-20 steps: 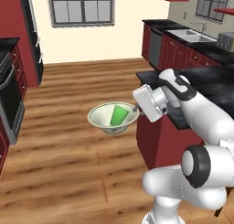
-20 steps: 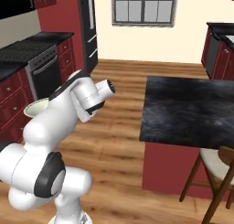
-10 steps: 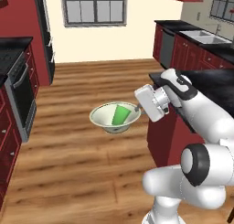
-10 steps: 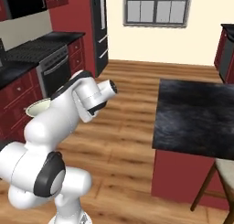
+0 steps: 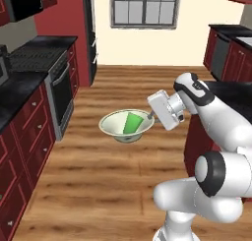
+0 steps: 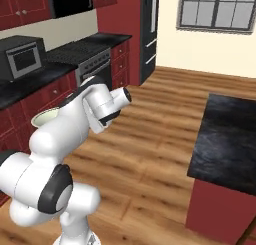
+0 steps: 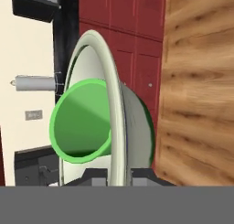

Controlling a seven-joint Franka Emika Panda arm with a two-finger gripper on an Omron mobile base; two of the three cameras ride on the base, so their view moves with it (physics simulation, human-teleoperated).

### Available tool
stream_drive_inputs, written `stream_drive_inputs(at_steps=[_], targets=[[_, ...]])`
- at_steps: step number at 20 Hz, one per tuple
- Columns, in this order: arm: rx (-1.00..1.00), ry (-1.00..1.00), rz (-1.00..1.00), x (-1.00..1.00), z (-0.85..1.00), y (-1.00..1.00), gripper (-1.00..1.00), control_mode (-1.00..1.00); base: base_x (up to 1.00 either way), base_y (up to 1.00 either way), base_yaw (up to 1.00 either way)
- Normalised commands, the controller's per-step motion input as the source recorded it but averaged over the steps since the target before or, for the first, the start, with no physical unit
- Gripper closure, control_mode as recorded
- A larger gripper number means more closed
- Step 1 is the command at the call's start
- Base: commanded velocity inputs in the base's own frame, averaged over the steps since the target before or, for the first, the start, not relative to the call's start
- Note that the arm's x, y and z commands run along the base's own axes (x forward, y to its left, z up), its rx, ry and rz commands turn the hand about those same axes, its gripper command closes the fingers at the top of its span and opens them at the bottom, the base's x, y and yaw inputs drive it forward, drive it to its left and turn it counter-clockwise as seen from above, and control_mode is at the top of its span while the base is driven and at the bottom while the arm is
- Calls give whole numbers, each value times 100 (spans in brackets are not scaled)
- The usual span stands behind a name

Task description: Place the cup inside the bowl on the dining table and move the bowl to any counter.

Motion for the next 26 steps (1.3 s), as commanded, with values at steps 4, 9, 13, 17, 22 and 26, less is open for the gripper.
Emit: stream_drive_inputs(at_steps=[4,9,13,17,22,26], targets=[[0,0,0,0,0,0,100,100,0,0,33],[0,0,0,0,0,0,100,100,6,0,27],[0,0,0,0,0,0,100,100,6,1,35],[0,0,0,0,0,0,100,100,0,0,38],[0,0,0,0,0,0,100,100,0,0,39],[0,0,0,0,0,0,100,100,0,4,42]])
